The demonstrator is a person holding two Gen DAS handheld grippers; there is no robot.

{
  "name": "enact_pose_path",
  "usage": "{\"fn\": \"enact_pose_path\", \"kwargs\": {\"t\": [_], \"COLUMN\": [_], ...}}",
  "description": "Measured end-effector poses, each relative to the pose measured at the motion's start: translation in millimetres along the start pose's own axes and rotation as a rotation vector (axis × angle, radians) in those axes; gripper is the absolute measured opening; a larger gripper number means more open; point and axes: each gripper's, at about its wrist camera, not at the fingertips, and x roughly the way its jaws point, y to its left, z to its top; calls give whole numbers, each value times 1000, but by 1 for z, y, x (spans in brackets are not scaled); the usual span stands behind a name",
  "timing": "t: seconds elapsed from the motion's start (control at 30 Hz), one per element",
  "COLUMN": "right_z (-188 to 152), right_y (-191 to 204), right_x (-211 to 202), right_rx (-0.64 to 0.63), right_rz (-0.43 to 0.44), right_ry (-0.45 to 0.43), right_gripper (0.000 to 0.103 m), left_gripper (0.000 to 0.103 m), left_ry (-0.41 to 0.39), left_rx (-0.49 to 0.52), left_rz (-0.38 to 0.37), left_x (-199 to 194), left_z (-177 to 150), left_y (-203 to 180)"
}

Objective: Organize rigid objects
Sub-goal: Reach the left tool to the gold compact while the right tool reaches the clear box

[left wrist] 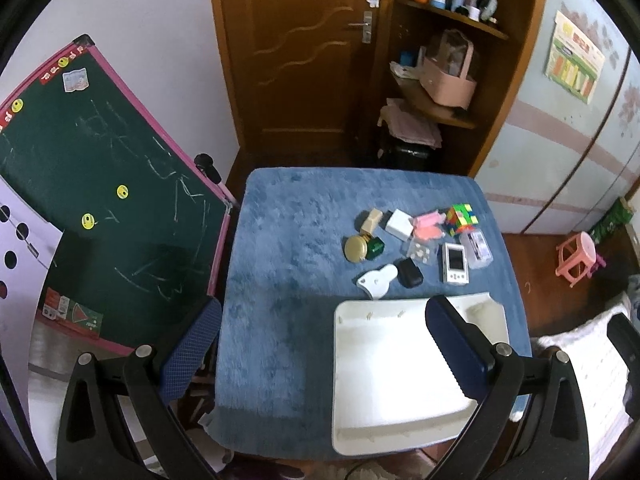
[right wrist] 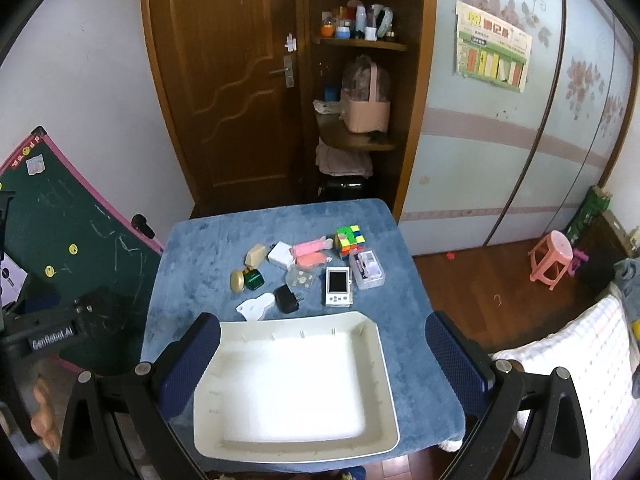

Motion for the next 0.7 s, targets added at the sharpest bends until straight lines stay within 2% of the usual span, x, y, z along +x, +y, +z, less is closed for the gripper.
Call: {"fn": "enact_pose_path", "kwargs": {"t": [0.3,0.43,0.5,0.63,0.7], "right_z": [26,46,58,82,90], "right_y": [-22,-31,-37,-56,-63], "right_x": [16,34,49,97,124], "right_rx": [40,25,15,-11,-33], "right_rz": [67,91,100,112,78], "right_ry": [25,32,49,106,122], "right_gripper": [102,100,95,94,94], "left_gripper": [102,102,102,102,102], "left_ry": [-31,-16,10,67,84], "left_rx": [-27,-36,-47,-74,-74], "left_rz": [19,41,39,18,28], "left_x": [8,23,35,71,88], "left_z": [29,44,50,64,68], "left_y": [11,8,7,-3,-11]}}
